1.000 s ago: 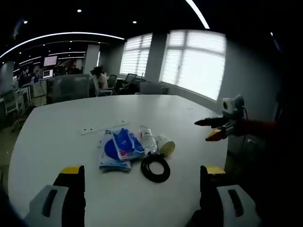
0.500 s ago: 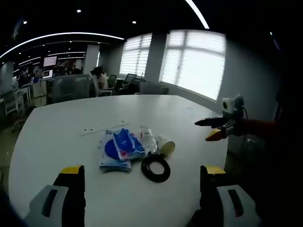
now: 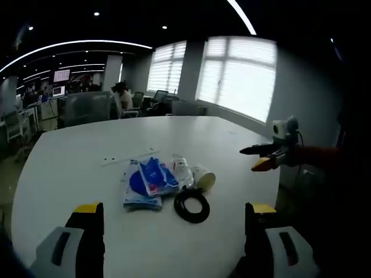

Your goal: Arrange the tabletop items into an orderly group along one side of the table until the central work area is clear of visible clutter.

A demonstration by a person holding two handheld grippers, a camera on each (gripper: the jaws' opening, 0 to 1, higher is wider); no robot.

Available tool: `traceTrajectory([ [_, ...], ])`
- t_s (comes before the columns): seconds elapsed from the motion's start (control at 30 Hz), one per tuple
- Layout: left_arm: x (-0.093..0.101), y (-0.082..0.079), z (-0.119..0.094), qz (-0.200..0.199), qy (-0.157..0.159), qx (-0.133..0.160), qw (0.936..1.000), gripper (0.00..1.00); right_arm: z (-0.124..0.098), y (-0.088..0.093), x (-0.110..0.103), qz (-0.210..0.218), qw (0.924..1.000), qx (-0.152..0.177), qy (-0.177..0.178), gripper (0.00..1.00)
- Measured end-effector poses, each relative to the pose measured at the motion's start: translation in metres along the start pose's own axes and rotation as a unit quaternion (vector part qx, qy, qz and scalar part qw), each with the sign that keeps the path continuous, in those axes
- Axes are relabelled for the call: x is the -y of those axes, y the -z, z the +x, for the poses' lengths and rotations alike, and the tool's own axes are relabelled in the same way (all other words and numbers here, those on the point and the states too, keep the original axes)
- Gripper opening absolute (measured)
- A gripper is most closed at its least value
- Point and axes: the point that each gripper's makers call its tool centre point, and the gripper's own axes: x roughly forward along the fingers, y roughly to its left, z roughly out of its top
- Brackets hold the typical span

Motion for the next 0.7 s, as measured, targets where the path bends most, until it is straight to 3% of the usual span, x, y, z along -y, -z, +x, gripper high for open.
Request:
traceTrajectory([
  [0.7, -0.003, 0.004, -0.002, 0.006, -0.004, -0.006, 1.0000, 1.00, 0.008, 0.001, 0.012, 0.029, 0.9995, -0.007, 0.005, 0.89],
])
